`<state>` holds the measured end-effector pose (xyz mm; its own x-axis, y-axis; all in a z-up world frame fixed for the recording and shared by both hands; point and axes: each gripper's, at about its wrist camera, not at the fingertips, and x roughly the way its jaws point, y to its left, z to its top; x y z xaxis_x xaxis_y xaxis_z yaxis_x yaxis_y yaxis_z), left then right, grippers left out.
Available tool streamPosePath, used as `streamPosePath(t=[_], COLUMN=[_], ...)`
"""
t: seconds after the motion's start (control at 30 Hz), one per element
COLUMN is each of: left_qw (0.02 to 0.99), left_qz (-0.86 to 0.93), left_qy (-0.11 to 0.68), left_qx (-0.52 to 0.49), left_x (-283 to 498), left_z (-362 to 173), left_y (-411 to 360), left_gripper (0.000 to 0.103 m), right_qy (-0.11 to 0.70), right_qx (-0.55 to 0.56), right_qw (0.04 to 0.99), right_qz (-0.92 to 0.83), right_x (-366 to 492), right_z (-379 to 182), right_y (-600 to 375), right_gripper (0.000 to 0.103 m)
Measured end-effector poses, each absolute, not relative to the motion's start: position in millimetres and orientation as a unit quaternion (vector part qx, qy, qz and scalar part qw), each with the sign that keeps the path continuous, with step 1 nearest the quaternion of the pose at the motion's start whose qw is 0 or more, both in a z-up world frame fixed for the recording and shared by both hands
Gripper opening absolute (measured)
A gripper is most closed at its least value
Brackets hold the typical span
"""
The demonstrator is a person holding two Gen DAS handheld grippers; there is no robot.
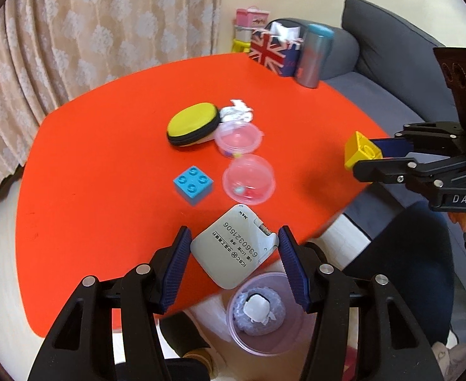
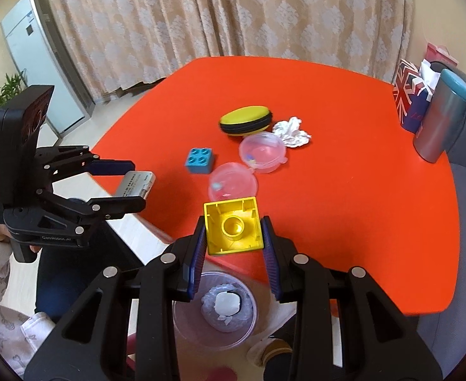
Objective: Collect trash
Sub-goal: 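Lower the white card into the bin and open the left gripper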
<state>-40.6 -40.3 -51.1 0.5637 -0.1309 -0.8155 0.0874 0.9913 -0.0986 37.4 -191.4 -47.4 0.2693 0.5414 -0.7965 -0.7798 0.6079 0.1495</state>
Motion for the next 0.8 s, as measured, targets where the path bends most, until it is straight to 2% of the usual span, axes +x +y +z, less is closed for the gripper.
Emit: streamPosePath(t=[0.33, 0.8], left_qw=[0.883, 0.866], left_qz=[-0.093, -0.116], left_qy=[0.460, 0.485], left_qx=[-0.021, -0.032], left_x=[-80, -104], left_z=[-51, -92], left_y=[-60, -88], left_gripper=[0.055, 0.055], right_qy=[0.435, 0.449], right_qx=[-0.137, -0.136], right_qw=[0.779, 0.774], right_qz=[0.431, 0.425], right_x=[-14, -40], right_z=[-51, -79], right_y=[-207, -225], right_gripper=[0.034, 0.034])
